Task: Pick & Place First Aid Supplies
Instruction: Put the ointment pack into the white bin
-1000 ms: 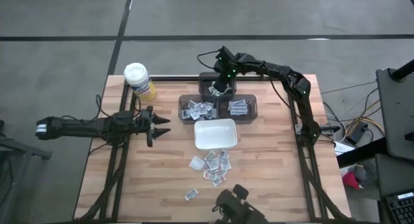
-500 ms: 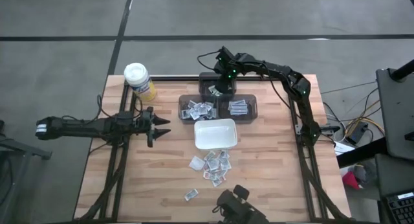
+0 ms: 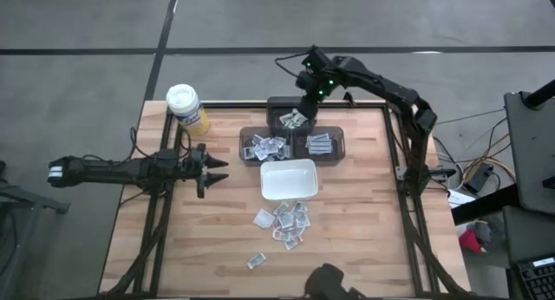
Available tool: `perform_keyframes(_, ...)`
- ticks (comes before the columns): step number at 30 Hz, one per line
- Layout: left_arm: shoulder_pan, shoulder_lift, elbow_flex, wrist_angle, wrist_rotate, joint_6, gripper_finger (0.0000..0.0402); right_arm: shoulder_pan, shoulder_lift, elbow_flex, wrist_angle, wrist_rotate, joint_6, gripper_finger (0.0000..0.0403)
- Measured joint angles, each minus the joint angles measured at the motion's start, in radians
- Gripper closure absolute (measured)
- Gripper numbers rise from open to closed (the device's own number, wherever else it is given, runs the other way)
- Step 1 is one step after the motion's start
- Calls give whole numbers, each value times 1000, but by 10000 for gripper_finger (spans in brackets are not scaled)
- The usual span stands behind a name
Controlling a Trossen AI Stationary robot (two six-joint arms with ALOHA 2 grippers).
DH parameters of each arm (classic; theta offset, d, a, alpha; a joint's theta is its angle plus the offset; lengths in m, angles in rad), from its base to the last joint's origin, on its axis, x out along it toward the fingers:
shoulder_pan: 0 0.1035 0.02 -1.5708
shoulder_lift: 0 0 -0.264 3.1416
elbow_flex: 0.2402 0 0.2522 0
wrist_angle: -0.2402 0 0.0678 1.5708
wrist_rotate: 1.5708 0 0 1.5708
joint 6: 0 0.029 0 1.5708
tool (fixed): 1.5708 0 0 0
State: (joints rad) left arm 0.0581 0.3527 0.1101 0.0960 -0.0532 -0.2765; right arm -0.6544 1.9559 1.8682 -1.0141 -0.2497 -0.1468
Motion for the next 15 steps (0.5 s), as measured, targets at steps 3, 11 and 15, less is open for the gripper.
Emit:
perform_keyframes(3, 0, 0, 0, 0, 26, 3, 186, 21, -56, -27, -7, -43, 3, 312)
perform_keyframes(11, 0, 0, 0, 0, 68, 3, 186, 143, -206, -56, -108, -48, 62, 331)
perform_keyframes(15, 0, 0, 0, 0, 108, -3, 186, 245, -266, -58, -108, -48, 133, 337)
